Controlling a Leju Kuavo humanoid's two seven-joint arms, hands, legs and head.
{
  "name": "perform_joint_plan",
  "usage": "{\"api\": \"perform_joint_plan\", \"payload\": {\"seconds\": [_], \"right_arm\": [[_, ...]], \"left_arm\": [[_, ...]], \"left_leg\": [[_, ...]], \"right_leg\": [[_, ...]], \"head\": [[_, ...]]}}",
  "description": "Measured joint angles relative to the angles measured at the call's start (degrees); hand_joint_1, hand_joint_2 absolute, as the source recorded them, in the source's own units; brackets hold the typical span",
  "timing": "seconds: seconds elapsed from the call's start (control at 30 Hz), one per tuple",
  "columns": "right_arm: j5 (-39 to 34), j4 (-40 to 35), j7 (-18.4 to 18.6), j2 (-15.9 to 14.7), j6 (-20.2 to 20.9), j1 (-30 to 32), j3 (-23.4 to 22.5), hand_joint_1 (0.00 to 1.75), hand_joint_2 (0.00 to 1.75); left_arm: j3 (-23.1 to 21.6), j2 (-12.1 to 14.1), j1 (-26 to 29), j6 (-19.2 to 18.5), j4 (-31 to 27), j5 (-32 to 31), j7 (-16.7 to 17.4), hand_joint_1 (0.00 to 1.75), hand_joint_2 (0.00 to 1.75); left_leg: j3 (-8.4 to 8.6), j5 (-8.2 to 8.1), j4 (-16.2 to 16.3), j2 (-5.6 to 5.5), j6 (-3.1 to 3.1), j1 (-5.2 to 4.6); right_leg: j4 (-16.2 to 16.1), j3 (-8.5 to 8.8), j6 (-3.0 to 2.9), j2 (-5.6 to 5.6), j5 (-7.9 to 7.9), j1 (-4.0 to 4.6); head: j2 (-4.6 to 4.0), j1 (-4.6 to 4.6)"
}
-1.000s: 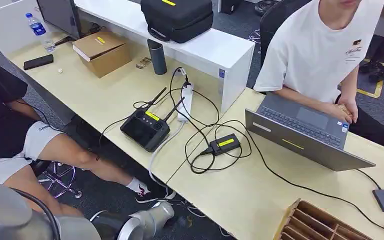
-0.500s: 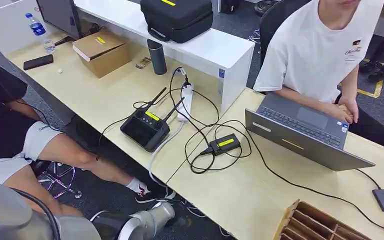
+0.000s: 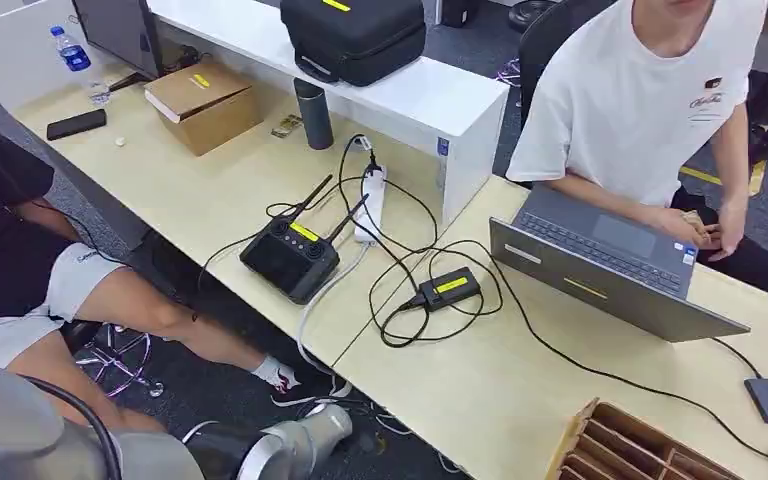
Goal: Pass the card to the sensor for recognition and then transmit it.
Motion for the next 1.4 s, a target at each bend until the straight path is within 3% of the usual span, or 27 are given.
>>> {"api": "perform_joint_plan", "payload": {"seconds": [1.2,1.33,1.4], "right_arm": [[-0.83,-0.89,-2.79,2.21,2.60,-2.38,-1.42,1.75,1.75],[-0.22,-1.33,-4.11,3.21,2.56,-6.75,-1.22,1.75,1.75],[1.36,-1.00,-1.98,4.29,3.63,-12.46,-0.37,1.75,1.75]], "left_arm": [[0.00,-0.46,-0.08,-1.01,0.00,-0.92,-0.52,0.00,1.75],[0.00,-0.76,-0.50,-1.20,0.00,-2.09,1.53,0.00,1.75],[-0.11,-1.29,-1.58,-1.79,0.00,-2.79,3.79,0.00,1.75]], "left_leg": [[-0.02,0.00,0.00,-0.01,0.00,0.00],[-0.06,0.03,0.00,0.09,-0.02,0.00],[-0.05,0.12,-0.01,0.12,-0.08,0.00]], "right_leg": [[0.00,0.01,0.00,-0.02,0.00,0.00],[0.05,-0.03,-0.03,0.08,0.07,0.00],[0.07,-0.04,-0.06,0.16,0.18,0.00]], "head": [[0.00,0.00],[0.00,0.00],[0.00,0.04]]}}
